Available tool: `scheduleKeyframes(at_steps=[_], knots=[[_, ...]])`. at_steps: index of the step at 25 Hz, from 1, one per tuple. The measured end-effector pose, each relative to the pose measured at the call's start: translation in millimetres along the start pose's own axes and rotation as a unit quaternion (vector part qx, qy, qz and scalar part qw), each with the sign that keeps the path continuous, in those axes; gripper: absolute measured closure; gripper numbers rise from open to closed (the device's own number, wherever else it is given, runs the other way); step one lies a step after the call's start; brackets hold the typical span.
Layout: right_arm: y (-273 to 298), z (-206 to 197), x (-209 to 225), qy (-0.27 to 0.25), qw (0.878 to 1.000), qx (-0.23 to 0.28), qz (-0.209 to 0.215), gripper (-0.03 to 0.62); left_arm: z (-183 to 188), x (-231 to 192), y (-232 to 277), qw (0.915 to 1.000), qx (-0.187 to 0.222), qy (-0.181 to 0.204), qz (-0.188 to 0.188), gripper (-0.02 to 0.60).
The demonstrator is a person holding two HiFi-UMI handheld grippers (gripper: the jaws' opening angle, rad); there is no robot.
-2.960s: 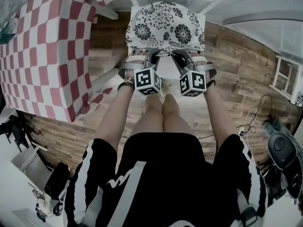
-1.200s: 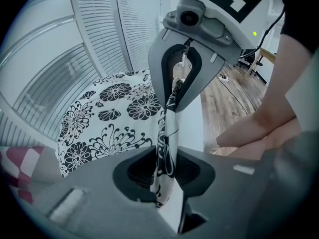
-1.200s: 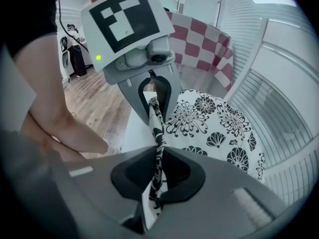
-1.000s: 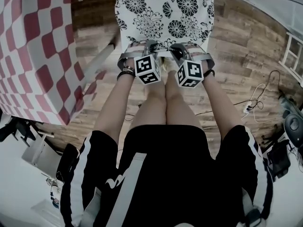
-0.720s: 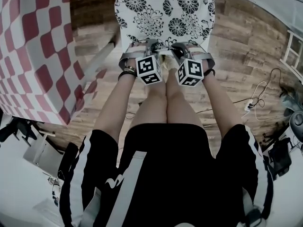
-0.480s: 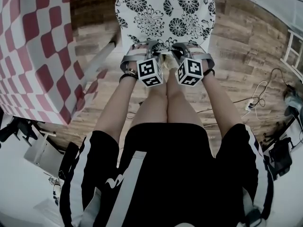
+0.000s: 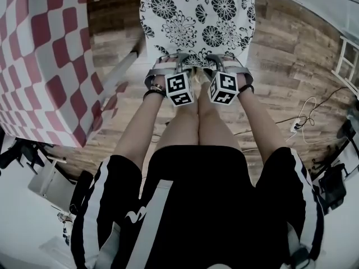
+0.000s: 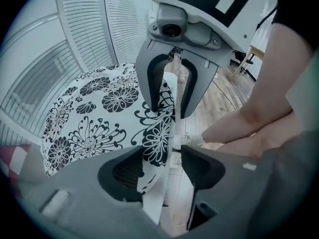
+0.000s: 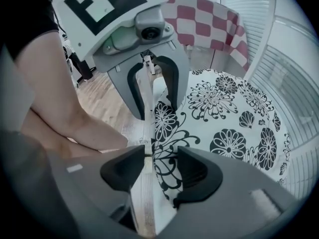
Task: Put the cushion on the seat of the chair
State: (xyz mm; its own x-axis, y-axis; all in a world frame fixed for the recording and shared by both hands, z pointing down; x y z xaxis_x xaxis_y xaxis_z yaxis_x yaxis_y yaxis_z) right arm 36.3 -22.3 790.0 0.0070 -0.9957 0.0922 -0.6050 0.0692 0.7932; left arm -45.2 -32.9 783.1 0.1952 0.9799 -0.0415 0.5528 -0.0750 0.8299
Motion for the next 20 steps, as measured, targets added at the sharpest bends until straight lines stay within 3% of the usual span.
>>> scheduleKeyframes(at_steps=[6,20], knots=[[-5,5,-4,0.005,1.000,0.005,-0.011,0.361,-3,8,-7,0.9999,0.006,-0.009,-0.001,0.316],[-40,22,9,0.030,0.997,0.033,-0.060,0.347,18,6,-34,0.9994,0.020,-0.009,0.028,0.316]])
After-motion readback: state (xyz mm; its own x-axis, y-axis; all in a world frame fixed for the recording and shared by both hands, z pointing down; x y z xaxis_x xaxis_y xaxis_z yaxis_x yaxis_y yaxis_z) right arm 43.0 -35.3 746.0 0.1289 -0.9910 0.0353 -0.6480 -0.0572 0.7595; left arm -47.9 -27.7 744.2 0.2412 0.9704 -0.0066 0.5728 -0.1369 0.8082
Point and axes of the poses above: the fingertips, and each gripper's own axes: y forward along the fingers, x to its right, z out of its top, the point moved 6 cm from there along -y, backward along the fingers, and after that the axes turned 14 degrees about x, right-handed, at the moved point
